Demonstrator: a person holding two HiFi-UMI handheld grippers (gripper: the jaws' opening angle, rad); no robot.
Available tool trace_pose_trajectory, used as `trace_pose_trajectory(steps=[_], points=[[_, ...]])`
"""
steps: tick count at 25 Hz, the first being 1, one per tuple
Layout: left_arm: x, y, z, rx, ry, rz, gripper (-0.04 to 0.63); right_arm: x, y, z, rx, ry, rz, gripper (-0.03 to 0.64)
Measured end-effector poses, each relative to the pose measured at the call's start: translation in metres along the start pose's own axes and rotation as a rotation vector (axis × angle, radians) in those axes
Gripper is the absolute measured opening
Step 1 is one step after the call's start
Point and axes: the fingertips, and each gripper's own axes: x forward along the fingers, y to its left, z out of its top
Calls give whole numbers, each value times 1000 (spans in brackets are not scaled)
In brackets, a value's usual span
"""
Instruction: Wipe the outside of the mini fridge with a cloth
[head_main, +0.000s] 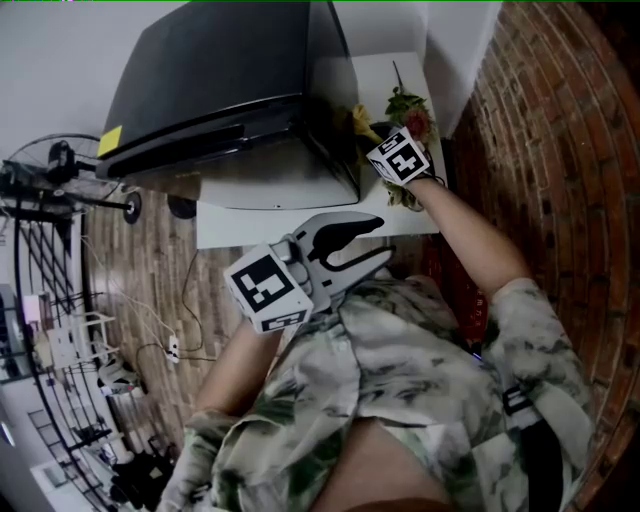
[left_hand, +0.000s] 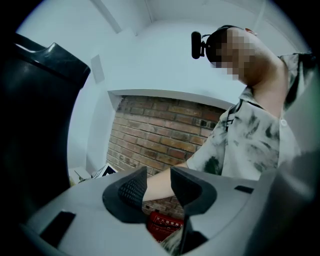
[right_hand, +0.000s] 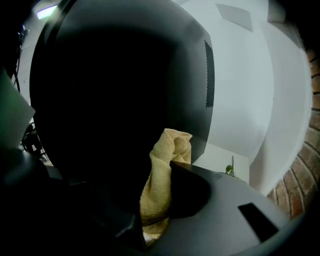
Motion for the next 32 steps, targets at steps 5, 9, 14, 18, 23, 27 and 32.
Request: trace_pose_trajectory(steps=[5,9,14,18,23,27,32], points=[[-1,3,2,-8,-13,6,138,-23,-6,17,20,-40,-6,97],[-1,6,1,-14,-24,-1,138,-65,-9,65,-5,-158,-12,97],[1,5,0,-16,-37,-18,138,-129,-8,135,-25,-315,-26,97],[5,2,2,-13,-42,-33,138,-174,0,187,-53,-427,-23,97],[10,0,2,-19,-51,-41,138,-208,28,226,-117,-509,22,97],[8,2,2,-21,-50,-35,138,-188,41,212,-131,-466,47,97],[4,6,-3,-28,-42,-18,138,-152,47,160,-70,-376,75,97]])
